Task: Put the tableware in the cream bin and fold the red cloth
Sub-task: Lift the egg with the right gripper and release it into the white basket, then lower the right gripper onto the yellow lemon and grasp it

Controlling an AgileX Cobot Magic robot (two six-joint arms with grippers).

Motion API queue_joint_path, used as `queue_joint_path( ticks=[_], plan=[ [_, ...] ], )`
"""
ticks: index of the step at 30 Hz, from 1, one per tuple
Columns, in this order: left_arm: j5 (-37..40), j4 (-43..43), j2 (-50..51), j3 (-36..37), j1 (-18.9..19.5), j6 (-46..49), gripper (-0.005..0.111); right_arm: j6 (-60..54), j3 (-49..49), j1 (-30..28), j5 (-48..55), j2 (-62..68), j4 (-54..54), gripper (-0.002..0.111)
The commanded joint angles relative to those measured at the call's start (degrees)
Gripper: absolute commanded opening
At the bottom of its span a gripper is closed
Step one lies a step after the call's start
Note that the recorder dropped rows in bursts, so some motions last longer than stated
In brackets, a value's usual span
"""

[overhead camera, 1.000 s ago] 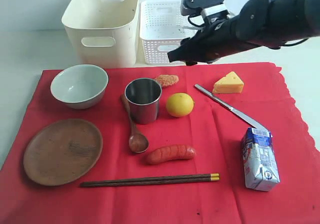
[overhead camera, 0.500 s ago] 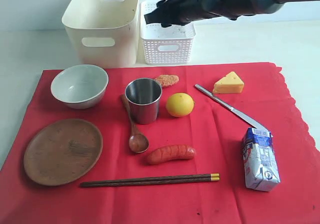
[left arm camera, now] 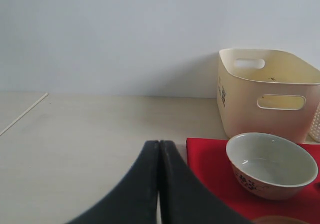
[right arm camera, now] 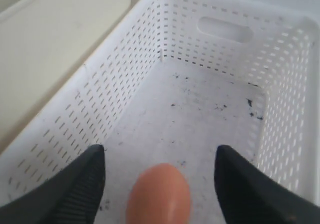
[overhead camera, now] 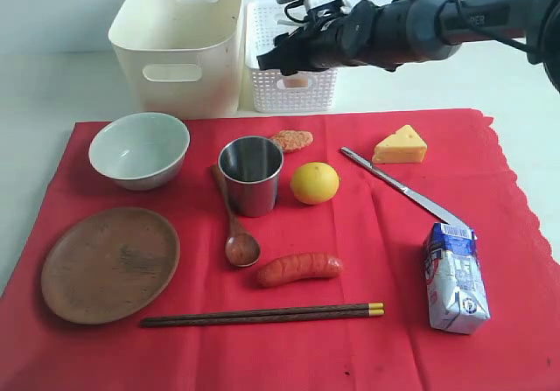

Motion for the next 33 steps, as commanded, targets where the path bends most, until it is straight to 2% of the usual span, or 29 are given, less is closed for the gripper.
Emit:
queue_joint_path(
  ticks=[1,7,9,13,14,15,16,17,18,21,25,27,33],
  plan=[
    [-0.22,-0.31,-0.16,-0.02,0.17,0.02,0.0,-0.4,-0.45,-0.2,-0.78,-0.48,0.3,0.067],
    [-0.22,-0.31,-0.16,-0.02,0.17,0.02,0.0,-0.55,-0.45,-0.55,3.87,-3.65,-0.37,0.068],
    [-0.22,-0.31,-0.16,-0.02,0.17,0.02,0.0,-0.55,-0.45,-1.24,8.76,-6.03,-1.36,0.068],
    [-0.22,-0.31,-0.16,-0.02,0.17,0.02,0.0,-0.4,-0.45,-4.26,26.9,-14.21,-6.93,0.067],
    [-0.22,-0.31,-0.16,-0.02,0.17,0.02,0.0,-0.4,-0.45,-5.28,33.56,-16.86,-7.18,0.065],
    [-0.22,-0.31,-0.16,-0.02,0.17,0.02,0.0,-0.4,-0.45,-5.79,35.92,-18.04,-7.46,0.063],
    [-0.22,-0.31,-0.16,-0.02,0.17,0.02,0.0,-0.4,-0.19,-6.52,40.76,-20.18,-7.59,0.056],
    [-0.22,-0.31,-0.16,-0.02,0.17,0.02,0.0,-0.4,0.39,-6.67,42.03,-21.02,-7.59,0.051],
    [-0.22,-0.31,-0.16,-0.02,0.17,0.02,0.0,0.28,2.57,-6.84,43.06,-23.22,-7.59,0.041],
    [-0.22,-0.31,-0.16,-0.02,0.17,0.02,0.0,-1.3,11.99,-6.84,38.62,-28.63,-3.8,0.021],
    [-0.22,-0.31,-0.16,-0.02,0.17,0.02,0.0,-17.79,28.33,-6.84,28.34,-36.48,13.03,0.003],
    [-0.22,-0.31,-0.16,-0.02,0.17,0.02,0.0,-22.26,32.5,-6.84,27.59,-38.67,17.46,0.0],
    [-0.22,-0.31,-0.16,-0.02,0.17,0.02,0.0,-30.62,41.11,-6.84,27.98,-41.84,21.89,0.0]
  ],
)
